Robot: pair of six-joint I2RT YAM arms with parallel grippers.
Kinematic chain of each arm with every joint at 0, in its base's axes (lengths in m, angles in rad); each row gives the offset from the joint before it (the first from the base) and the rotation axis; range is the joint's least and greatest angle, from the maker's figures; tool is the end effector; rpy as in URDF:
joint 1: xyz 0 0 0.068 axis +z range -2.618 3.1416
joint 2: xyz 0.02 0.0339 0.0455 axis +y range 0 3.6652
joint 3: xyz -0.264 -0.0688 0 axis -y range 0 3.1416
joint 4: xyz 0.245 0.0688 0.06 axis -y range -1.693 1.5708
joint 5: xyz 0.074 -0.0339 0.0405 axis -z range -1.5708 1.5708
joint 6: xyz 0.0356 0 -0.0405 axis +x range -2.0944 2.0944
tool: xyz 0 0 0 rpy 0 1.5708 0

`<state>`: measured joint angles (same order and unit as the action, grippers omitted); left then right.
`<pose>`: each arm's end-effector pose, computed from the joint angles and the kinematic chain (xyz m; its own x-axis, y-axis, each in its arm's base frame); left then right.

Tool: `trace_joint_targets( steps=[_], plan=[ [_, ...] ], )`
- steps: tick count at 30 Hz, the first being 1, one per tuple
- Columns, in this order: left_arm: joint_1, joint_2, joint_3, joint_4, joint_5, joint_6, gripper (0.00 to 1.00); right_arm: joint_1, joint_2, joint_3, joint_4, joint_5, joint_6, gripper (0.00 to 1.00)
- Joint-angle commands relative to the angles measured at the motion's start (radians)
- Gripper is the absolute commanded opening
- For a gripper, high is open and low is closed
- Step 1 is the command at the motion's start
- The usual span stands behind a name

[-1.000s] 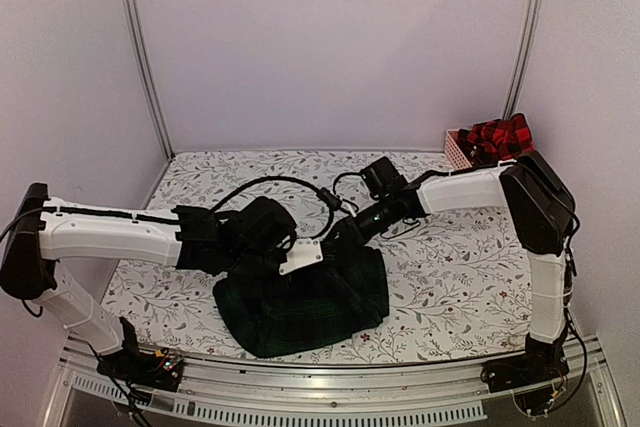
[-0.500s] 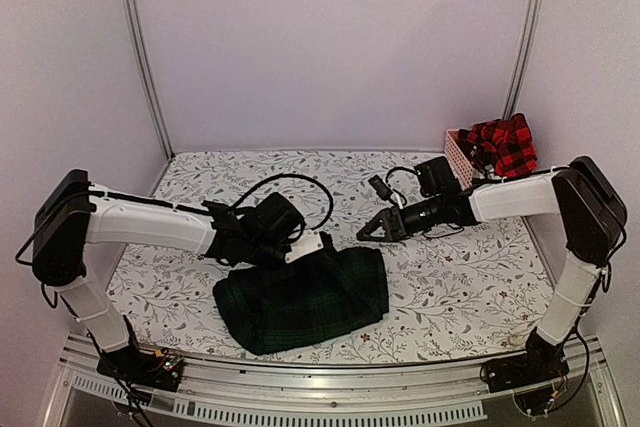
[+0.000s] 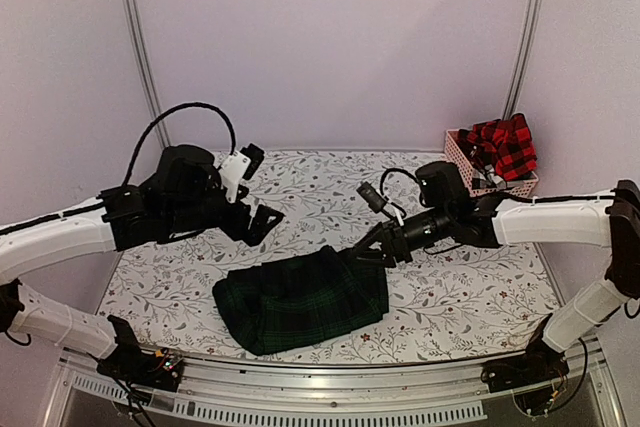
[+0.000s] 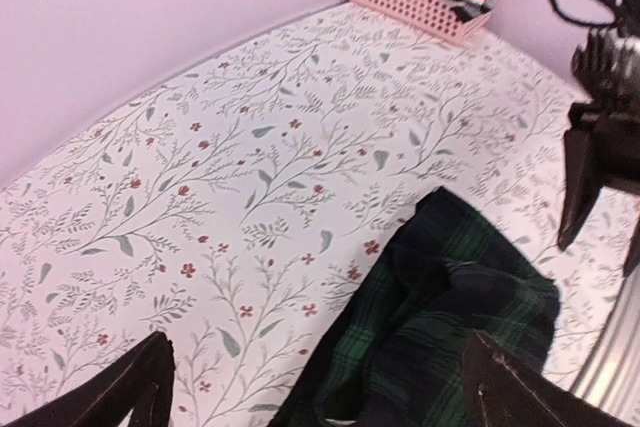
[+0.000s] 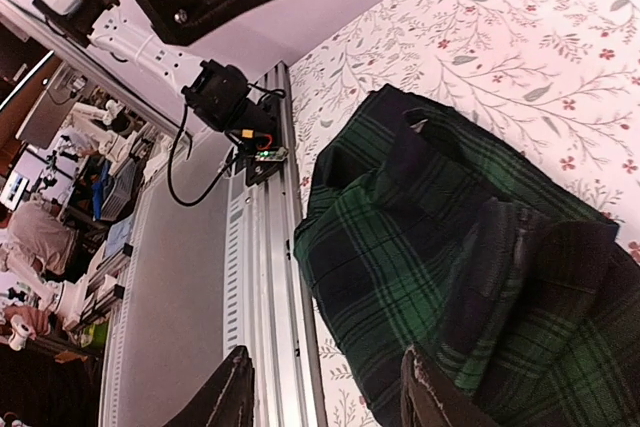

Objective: Fold and stack the mixed laundry pile
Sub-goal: Fold the rectangle-folded skirt at the center of the board, then adjust the rectangle-folded skirt at the center of the board.

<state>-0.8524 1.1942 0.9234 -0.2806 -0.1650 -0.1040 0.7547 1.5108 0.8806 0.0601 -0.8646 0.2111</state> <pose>0.1808 -0.1979 0.2941 -0.4105 0.3139 -0.8561 0.6112 0.7914 -0.0028 0.2140 0.2384 0.2287 -0.5754 -0.3544 -0.7371 -0.8086 0.1107 0.5779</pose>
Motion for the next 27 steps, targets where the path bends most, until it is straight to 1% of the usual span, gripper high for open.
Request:
trace_joint_targets(
  steps=[1,3,6,7,9,15,20,21,22,23,24,25,26,27],
  plan=[
    [0.003,-0.123,-0.108,0.032,0.224,-0.208,1.00,0.060,0.029,0.051,-0.072,0.040,-0.088,0.49],
    [-0.001,-0.160,-0.158,0.030,0.230,-0.230,1.00,0.062,0.066,0.073,-0.098,0.111,-0.098,0.50],
    [0.001,-0.178,-0.213,0.033,0.228,-0.246,1.00,0.060,0.108,0.118,-0.105,0.256,-0.088,0.57],
    [0.000,-0.175,-0.228,0.046,0.223,-0.252,1.00,0.060,0.123,0.144,-0.119,0.281,-0.082,0.58],
    [0.011,-0.132,-0.236,0.045,0.198,-0.273,1.00,0.060,0.179,0.200,-0.150,0.307,-0.079,0.61],
    [0.023,0.073,-0.189,0.016,0.144,-0.336,1.00,0.060,0.310,0.307,-0.211,0.352,-0.067,0.65],
    [0.041,0.141,-0.178,0.009,0.137,-0.355,1.00,0.061,0.378,0.356,-0.260,0.392,-0.074,0.65],
    [0.042,0.150,-0.179,0.011,0.144,-0.348,1.00,0.060,0.388,0.359,-0.262,0.388,-0.078,0.63],
    [0.044,0.160,-0.180,0.014,0.150,-0.342,0.98,0.060,0.393,0.361,-0.259,0.380,-0.082,0.58],
    [0.049,0.174,-0.183,0.019,0.156,-0.333,0.93,0.060,0.398,0.364,-0.254,0.370,-0.084,0.52],
    [0.057,0.183,-0.188,0.028,0.194,-0.323,0.87,0.060,0.401,0.371,-0.254,0.360,-0.089,0.44],
    [0.070,0.188,-0.201,0.042,0.228,-0.314,0.79,0.060,0.405,0.377,-0.256,0.350,-0.092,0.34],
    [0.081,0.187,-0.215,0.062,0.259,-0.310,0.71,0.059,0.406,0.381,-0.252,0.343,-0.095,0.21],
    [0.097,0.184,-0.230,0.095,0.292,-0.309,0.64,0.058,0.404,0.384,-0.247,0.335,-0.097,0.14]
  ],
)
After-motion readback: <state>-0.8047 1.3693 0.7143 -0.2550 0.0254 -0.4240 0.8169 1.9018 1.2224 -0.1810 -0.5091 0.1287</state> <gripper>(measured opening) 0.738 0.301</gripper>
